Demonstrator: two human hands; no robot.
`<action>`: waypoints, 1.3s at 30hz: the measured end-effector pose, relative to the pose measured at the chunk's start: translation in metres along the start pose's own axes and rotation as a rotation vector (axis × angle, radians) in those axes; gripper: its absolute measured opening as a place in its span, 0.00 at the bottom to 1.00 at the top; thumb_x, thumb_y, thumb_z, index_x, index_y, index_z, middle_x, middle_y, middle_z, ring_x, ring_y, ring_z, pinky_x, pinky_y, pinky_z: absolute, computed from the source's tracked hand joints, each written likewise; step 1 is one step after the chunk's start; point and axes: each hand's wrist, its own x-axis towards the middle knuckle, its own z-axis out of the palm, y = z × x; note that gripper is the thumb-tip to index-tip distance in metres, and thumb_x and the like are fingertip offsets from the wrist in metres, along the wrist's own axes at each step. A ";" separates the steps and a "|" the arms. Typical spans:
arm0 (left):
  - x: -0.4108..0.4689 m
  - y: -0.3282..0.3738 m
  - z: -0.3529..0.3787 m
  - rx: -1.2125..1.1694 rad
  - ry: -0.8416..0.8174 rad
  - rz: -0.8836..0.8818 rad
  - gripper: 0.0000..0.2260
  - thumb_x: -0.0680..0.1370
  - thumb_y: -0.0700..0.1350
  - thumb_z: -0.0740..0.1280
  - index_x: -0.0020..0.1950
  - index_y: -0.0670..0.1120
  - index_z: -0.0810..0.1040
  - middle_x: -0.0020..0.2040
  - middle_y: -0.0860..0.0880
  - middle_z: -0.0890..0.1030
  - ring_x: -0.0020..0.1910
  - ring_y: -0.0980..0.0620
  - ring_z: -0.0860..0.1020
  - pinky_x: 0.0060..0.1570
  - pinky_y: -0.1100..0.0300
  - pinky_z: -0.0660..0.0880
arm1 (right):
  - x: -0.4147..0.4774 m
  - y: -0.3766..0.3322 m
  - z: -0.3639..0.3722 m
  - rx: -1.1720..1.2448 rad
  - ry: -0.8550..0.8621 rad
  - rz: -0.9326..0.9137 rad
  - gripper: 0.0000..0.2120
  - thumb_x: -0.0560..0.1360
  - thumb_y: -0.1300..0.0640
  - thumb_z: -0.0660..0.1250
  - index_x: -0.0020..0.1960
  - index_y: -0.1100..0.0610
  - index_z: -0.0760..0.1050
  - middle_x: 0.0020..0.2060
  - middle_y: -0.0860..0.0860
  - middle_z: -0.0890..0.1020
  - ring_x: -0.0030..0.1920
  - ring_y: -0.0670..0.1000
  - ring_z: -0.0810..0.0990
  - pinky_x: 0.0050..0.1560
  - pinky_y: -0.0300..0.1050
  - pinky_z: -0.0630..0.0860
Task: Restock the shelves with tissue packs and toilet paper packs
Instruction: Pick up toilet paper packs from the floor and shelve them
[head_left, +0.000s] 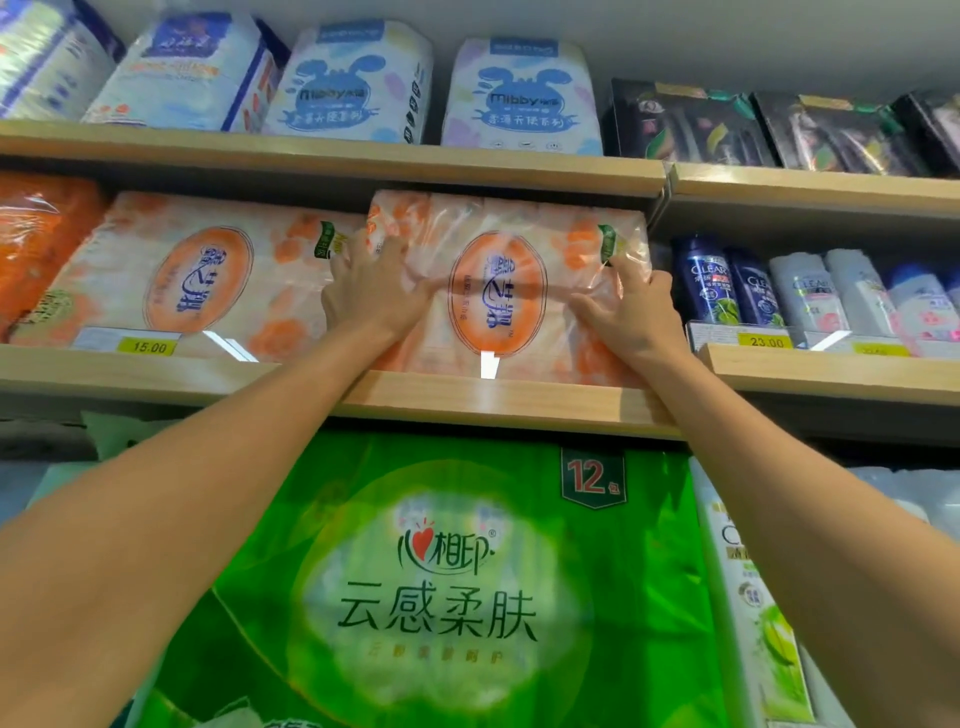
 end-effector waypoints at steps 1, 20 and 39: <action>0.000 -0.001 0.000 -0.002 0.001 0.003 0.30 0.74 0.67 0.61 0.72 0.53 0.64 0.75 0.43 0.59 0.71 0.36 0.61 0.61 0.39 0.68 | 0.000 0.000 -0.001 -0.017 0.003 -0.008 0.29 0.75 0.42 0.65 0.71 0.51 0.63 0.69 0.61 0.63 0.60 0.63 0.75 0.61 0.55 0.73; -0.011 0.002 -0.005 -0.091 -0.273 -0.011 0.39 0.74 0.65 0.63 0.78 0.54 0.48 0.78 0.47 0.35 0.76 0.37 0.44 0.70 0.36 0.51 | -0.003 0.008 -0.001 -0.160 -0.092 0.094 0.34 0.76 0.35 0.58 0.76 0.43 0.49 0.74 0.59 0.56 0.65 0.65 0.71 0.60 0.58 0.70; -0.016 0.001 -0.004 -0.153 -0.198 0.018 0.34 0.73 0.61 0.66 0.75 0.54 0.58 0.79 0.45 0.45 0.77 0.40 0.46 0.70 0.37 0.54 | -0.007 0.002 -0.001 -0.199 0.019 0.043 0.29 0.74 0.40 0.64 0.71 0.49 0.61 0.73 0.58 0.58 0.71 0.62 0.58 0.61 0.61 0.69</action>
